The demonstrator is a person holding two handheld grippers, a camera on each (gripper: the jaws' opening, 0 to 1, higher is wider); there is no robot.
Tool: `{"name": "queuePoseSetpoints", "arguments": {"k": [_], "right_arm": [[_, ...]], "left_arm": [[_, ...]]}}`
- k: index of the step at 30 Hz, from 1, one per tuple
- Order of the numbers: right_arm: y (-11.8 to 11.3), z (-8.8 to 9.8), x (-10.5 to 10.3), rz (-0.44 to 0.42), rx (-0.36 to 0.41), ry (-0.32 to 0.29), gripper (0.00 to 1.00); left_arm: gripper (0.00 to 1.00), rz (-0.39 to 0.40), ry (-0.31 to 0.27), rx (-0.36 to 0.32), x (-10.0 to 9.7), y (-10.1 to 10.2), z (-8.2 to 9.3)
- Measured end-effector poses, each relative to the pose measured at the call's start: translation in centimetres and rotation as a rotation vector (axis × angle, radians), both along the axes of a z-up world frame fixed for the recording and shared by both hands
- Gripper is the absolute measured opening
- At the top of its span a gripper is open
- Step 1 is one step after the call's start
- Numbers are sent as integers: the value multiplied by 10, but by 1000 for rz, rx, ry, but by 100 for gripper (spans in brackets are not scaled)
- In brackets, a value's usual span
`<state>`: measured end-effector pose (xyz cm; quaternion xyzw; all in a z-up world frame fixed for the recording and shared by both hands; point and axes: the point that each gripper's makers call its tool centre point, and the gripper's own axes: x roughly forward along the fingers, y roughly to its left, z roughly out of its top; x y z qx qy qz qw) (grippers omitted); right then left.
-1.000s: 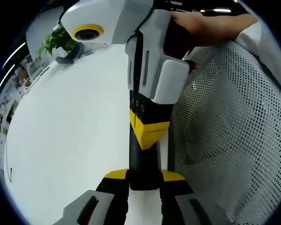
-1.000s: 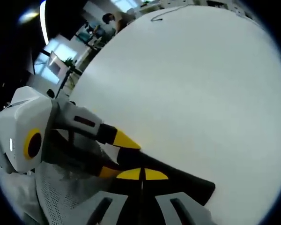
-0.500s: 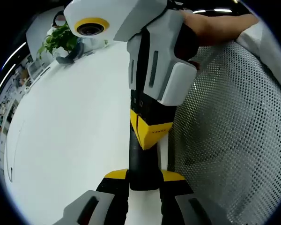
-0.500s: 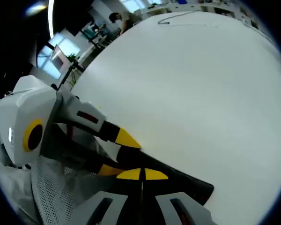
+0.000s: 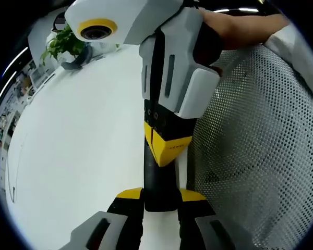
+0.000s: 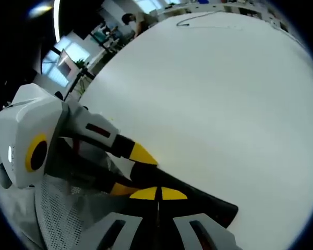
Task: Press the specified remote control buttons in sequence, fully releasing each button before pressing the next.
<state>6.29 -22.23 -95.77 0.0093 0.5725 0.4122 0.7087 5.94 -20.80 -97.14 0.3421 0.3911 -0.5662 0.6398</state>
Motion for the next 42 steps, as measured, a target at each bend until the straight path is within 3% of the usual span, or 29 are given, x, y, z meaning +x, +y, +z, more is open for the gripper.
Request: {"name": "queuePoseSetpoints", "arguments": {"k": [3, 5, 9, 12, 14, 17, 21, 23, 24, 27, 33, 36, 38, 42], "right_arm": [[-1, 7, 0, -2, 15, -14, 0], [2, 20, 9, -24, 74, -73, 0], [-8, 42, 27, -124, 123, -147, 0], [-19, 71, 49, -200, 170, -297, 0], [-27, 86, 58, -238, 187, -352, 0], [-35, 102, 65, -284, 223, -382, 0], [-52, 128, 77, -346, 235, -532, 1], [-63, 142, 81, -374, 230, -638, 7], [-66, 145, 82, -386, 233, -656, 9], [-73, 154, 80, -440, 303, -642, 19], [-93, 154, 81, -493, 244, -747, 41], [-106, 157, 82, -543, 211, -830, 54], [-111, 157, 82, -561, 202, -838, 60], [-119, 158, 84, -646, 250, -856, 89]], "left_arm": [[24, -5, 5, 13, 0, 0, 0], [24, -6, 6, 19, 0, 0, 0], [24, -3, 6, 24, 0, 0, 0], [24, 2, 4, 17, -1, 0, 0], [24, 0, 3, 12, -1, 0, 0], [24, -1, 4, 16, -1, 0, 0], [24, 2, 4, 16, 0, 0, 0], [24, 9, 5, 7, 0, 1, 0], [24, 10, 4, 5, 0, 1, 0], [24, 12, 3, -5, 0, 1, 0], [24, 42, -1, -18, 0, 1, 0], [23, 54, -5, -28, 0, 0, 0], [23, 62, -4, -30, 0, 0, 0], [23, 65, -4, -16, 1, 0, 0]]}}
